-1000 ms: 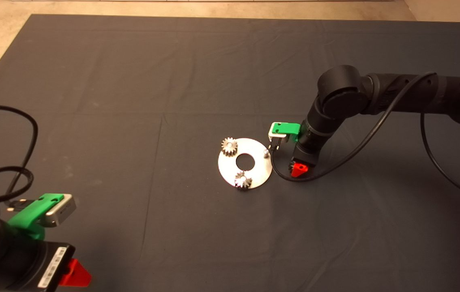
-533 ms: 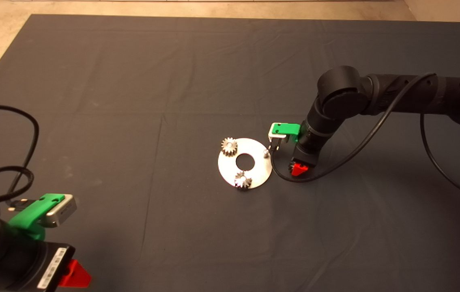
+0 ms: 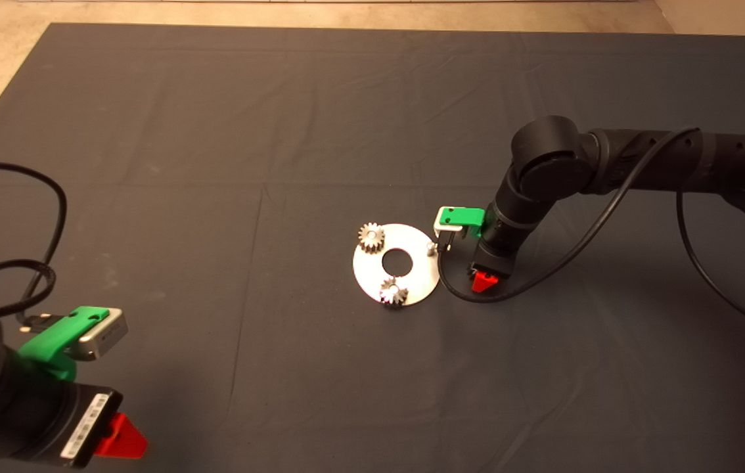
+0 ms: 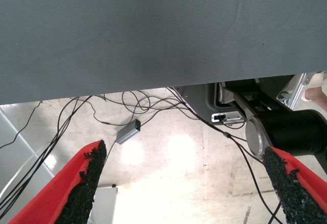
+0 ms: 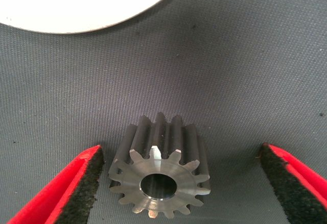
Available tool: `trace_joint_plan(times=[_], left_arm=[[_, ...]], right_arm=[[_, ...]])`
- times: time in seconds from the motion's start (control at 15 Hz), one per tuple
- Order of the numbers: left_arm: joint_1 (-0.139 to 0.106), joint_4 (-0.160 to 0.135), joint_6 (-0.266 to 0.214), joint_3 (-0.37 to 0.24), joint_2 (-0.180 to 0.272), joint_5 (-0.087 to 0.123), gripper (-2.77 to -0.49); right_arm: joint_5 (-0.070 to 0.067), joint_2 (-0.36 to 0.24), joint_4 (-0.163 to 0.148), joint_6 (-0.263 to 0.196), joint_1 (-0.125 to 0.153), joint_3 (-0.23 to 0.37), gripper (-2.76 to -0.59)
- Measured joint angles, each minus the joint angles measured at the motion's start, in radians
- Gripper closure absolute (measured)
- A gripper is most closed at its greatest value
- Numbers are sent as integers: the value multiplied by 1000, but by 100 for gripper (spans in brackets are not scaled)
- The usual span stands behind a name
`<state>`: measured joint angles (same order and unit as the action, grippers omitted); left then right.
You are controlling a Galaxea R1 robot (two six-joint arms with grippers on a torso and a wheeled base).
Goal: Install three planetary gears onto the carrier pins
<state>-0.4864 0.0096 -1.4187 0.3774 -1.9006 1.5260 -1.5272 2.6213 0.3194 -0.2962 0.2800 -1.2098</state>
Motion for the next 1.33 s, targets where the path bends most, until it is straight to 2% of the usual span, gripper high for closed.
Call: trace_joint_plan(times=[0.13, 0.27, 0.4, 0.6, 0.8, 0.87, 1.27, 1.33], left_arm=[[0, 0, 3, 1, 0, 0, -217], [0, 0, 5, 3, 0, 0, -217], [0, -1, 7, 3, 0, 0, -217], [0, -1, 8, 3, 0, 0, -217], [0, -1, 10, 3, 7, 0, -217], [0, -1, 10, 3, 14, 0, -217], [0, -3, 16, -19, 96, 0, -217], [0, -6, 22, -21, 113, 0, -217]], right_arm=[[0, 0, 1, 0, 0, 3, -212], [0, 0, 1, 0, 0, 23, -211], [1, 0, 1, 0, 0, 43, -195], [0, 0, 1, 0, 0, 51, -183], [0, 0, 1, 0, -3, 55, -181], [0, 0, 2, 0, -8, 55, -169], [0, 0, 6, 0, -11, 55, -167], [-1, 0, 7, 0, -11, 54, -159]])
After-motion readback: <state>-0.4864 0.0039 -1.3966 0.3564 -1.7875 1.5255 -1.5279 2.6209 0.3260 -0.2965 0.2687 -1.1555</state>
